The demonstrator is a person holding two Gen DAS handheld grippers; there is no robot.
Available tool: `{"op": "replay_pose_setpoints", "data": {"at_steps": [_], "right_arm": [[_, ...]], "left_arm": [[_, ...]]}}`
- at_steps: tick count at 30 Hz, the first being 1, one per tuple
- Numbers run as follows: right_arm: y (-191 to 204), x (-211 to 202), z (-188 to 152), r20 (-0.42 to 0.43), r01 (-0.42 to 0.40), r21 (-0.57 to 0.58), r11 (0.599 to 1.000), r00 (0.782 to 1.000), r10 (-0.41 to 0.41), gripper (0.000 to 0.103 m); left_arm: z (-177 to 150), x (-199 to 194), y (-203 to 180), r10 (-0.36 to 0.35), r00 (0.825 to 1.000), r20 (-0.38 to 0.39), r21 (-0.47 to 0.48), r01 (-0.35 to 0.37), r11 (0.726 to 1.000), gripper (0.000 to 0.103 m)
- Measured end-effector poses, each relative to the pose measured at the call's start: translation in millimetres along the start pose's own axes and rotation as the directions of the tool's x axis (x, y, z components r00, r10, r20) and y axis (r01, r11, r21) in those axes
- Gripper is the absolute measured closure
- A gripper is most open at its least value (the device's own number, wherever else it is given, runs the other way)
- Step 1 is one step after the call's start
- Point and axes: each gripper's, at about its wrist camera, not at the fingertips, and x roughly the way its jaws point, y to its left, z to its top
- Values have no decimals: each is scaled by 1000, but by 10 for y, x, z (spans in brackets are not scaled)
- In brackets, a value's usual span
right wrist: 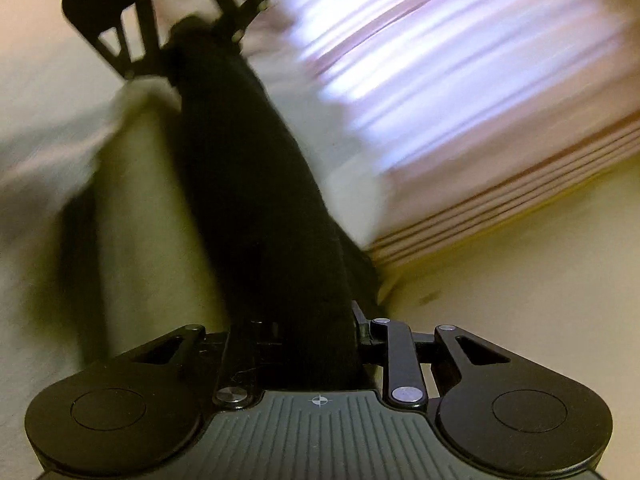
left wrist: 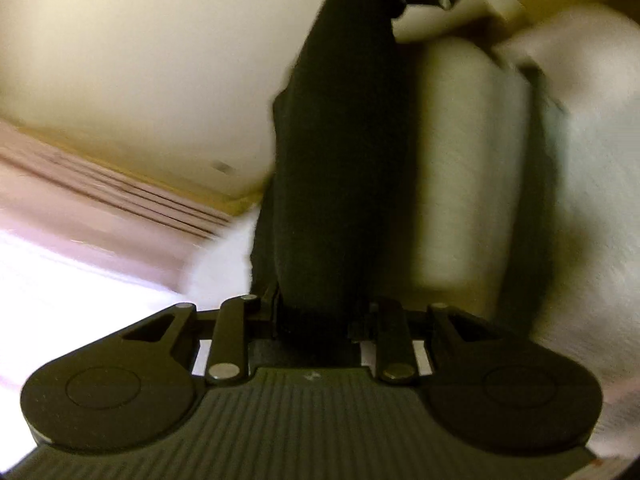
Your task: Fold large clothes
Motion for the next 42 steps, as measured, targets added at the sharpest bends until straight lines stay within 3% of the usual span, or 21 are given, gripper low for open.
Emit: {"op": "replay_pose_setpoints", "data": {"at_steps": [3,6,9,11,13,16,18,21,23,26,28,31,34,38,41,42], "right_arm": [[262,-93,-153,49,44,4,999,998,-44,79],[154,-122,-229,49,40,30,999,998,-42,77],[77,-144,-253,24,48,61,997,998,-50,77],[49,-94,-236,-4,65,116,991,998,-65,77],[70,-114,-270,-22,82,176,981,997,-79,77],[203,-132,-265,-25,96,138,986,995,-93,77],[208,-173,-258,-15,88,119,989,996,-87,77],[249,-137,-217,-18,82,102,991,997,-80,77],[266,-111,-214,-32,84,101,991,996,-81,76],[281,-79,-205,-58,92,126,988,995,-85,74],[287,-109,-216,-80,106,144,984,992,-95,65],[297,-185,-288,-119,127,213,969,988,-103,59],[259,-287,-359,-155,131,280,951,984,-90,56],[265,-560,-419,-186,127,389,912,981,-57,47],[238,-891,-482,-172,82,593,801,985,27,41],[244,-1008,-507,-154,60,675,736,986,61,40]], "left_arm": [[-83,56,-294,57,998,21,45,-58,997,79],[-80,20,-224,45,999,27,52,-46,998,75],[-158,-4,-130,60,998,27,127,-63,990,74],[-134,26,-43,126,991,50,180,-133,975,75],[-162,42,-7,161,984,78,165,-172,971,75],[-297,224,-200,81,996,32,142,-85,986,75],[-363,250,-366,108,994,27,139,-111,984,77],[-453,169,-337,129,991,17,80,-130,988,68],[-540,101,-243,113,993,-18,9,-113,994,56],[-646,-38,-149,83,993,-79,-106,-91,990,56],[-762,-213,-96,55,993,-107,-226,-78,971,56],[-832,-358,67,-25,993,-118,-466,-33,884,56],[-894,-563,100,-72,992,-99,-654,-11,757,56],[-751,-757,-38,-120,991,-57,-815,23,579,40],[-739,-871,-133,-138,990,-21,-883,46,468,25],[-703,-893,-158,-140,990,-12,-900,50,433,21]]}}
